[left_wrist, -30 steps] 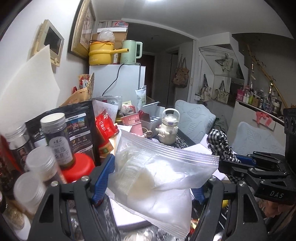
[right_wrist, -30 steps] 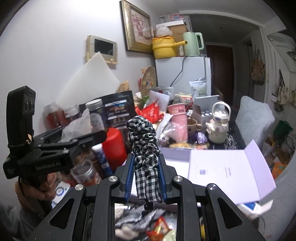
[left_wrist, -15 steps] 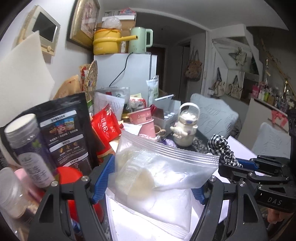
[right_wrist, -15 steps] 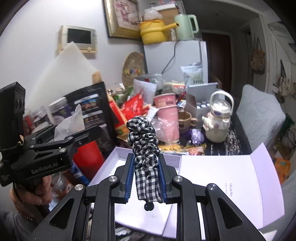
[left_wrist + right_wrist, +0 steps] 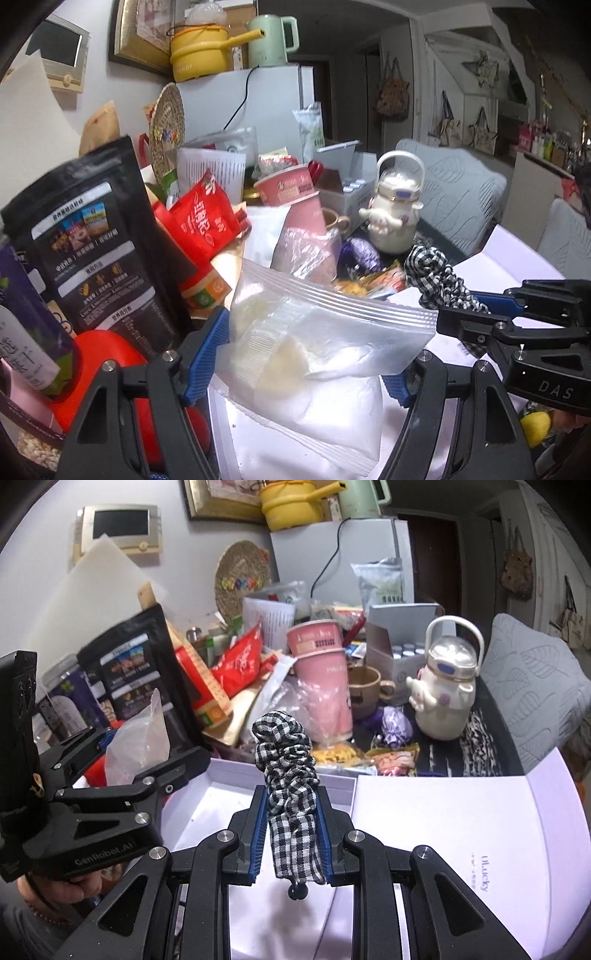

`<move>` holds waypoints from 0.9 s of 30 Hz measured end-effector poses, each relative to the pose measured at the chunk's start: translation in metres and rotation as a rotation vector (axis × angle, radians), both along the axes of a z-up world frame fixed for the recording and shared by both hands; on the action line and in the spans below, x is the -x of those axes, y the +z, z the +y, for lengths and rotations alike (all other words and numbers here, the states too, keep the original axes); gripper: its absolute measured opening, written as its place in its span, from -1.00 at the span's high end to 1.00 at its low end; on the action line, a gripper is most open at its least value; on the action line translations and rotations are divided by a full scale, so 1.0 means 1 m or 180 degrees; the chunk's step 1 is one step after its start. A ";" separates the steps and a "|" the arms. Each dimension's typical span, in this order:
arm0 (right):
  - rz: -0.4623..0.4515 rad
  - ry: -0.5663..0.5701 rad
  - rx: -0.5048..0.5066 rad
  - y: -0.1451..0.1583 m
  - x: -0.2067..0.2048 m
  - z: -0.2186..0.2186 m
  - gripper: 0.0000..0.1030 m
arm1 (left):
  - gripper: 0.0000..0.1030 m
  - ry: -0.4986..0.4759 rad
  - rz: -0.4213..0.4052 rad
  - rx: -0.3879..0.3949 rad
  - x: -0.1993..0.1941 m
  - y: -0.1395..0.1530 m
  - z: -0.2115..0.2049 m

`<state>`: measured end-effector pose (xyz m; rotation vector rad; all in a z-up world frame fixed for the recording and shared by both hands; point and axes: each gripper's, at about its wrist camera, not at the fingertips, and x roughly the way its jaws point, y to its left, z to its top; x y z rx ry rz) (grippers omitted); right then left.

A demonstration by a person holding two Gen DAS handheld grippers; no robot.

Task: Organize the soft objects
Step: 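Carry the zip bag and scrunchie over the open white box with both grippers, then open both grippers to drop the bag and scrunchie into the box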

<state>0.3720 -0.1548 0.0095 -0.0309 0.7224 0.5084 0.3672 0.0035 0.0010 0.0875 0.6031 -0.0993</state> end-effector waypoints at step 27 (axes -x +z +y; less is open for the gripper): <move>0.0332 -0.0157 0.0270 -0.033 -0.007 0.000 -0.11 | -0.51 0.0489 0.0679 -0.0322 -0.027 -0.044 0.009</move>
